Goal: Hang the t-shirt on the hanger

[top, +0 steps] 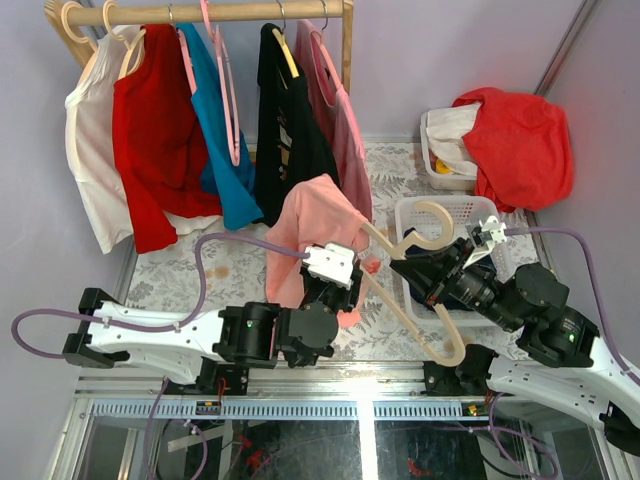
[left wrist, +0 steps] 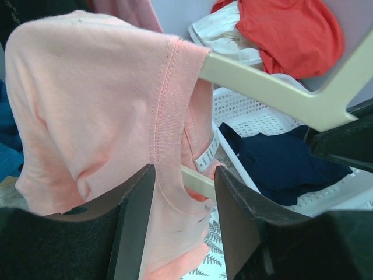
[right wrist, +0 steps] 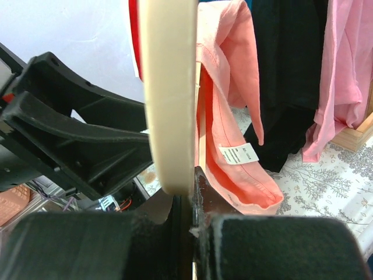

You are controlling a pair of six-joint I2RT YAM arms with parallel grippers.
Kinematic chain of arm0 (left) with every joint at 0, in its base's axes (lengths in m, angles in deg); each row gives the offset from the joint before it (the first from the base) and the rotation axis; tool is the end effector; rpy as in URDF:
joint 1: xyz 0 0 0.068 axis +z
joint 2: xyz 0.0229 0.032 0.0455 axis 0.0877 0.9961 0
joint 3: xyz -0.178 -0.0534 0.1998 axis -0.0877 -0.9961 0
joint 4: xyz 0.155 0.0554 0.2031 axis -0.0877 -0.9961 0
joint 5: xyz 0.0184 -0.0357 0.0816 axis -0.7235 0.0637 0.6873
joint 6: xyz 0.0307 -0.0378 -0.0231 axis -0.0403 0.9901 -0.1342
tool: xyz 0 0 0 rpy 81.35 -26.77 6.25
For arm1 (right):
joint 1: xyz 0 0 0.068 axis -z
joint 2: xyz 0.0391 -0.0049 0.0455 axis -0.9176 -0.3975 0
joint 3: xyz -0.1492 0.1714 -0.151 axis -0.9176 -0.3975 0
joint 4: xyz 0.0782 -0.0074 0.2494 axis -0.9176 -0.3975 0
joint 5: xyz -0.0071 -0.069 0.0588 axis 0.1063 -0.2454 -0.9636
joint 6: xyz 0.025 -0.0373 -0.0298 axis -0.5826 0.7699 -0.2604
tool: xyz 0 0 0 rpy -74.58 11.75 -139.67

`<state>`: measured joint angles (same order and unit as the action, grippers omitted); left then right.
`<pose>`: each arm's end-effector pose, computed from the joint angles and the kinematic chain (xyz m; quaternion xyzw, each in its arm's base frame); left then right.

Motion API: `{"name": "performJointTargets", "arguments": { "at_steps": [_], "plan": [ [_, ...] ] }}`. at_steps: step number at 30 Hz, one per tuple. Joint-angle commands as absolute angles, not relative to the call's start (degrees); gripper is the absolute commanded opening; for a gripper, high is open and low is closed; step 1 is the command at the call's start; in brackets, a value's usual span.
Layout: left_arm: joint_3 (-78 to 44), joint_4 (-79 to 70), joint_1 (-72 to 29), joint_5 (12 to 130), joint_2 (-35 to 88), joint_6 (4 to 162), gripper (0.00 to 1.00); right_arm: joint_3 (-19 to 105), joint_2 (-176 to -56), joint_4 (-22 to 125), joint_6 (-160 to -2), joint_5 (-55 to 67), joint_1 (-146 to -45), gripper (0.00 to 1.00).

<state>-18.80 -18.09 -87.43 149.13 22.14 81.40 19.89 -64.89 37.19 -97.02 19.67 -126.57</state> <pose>0.0218 -0.2670 0.4004 0.1493 0.7176 -0.1239 0.6689 0.0549 0.0871 0.4097 -0.1692 0.6362 0.4695 0.5884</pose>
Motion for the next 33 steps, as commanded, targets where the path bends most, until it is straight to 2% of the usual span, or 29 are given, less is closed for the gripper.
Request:
{"name": "performJointTargets", "arguments": {
  "at_steps": [1, 9, 12, 16, 20, 29, 30, 33],
  "plan": [
    [-19.91, -9.41, -84.94, 150.98, 22.43, 78.71, 0.46, 24.10, -65.39, 42.42, -95.81, 19.65, -126.53, 0.00],
    [-20.39, -6.95, -81.81, 149.66, 22.98, 77.60, 0.42, 25.44, -66.04, 41.36, -95.27, 19.20, -126.57, 0.00],
    [-20.34, -5.25, -81.84, 149.68, 22.24, 76.00, 0.33, 24.94, -65.76, 41.63, -95.37, 18.80, -126.57, 0.00],
    [-19.97, -2.95, -81.81, 149.41, 21.76, 73.48, 0.10, 24.13, -65.56, 42.15, -95.59, 18.65, -126.54, 0.00],
    [-18.68, -3.03, -81.87, 148.22, 22.09, 72.74, 0.01, 23.90, -65.48, 42.23, -95.51, 18.62, -126.58, 0.00],
    [-14.97, -6.14, -82.49, 144.95, 23.28, 74.05, 0.00, 23.29, -64.82, 43.12, -95.60, 18.79, -126.60, 0.00],
    [-14.21, -7.42, -82.54, 145.40, 23.59, 74.55, 0.03, 23.21, -64.75, 43.14, -95.59, 18.71, -126.59, 0.00],
    [-15.21, -8.77, -83.09, 145.37, 22.97, 75.55, 0.25, 23.64, -65.14, 42.71, -95.37, 18.63, -126.57, 0.00]
  ]
}}
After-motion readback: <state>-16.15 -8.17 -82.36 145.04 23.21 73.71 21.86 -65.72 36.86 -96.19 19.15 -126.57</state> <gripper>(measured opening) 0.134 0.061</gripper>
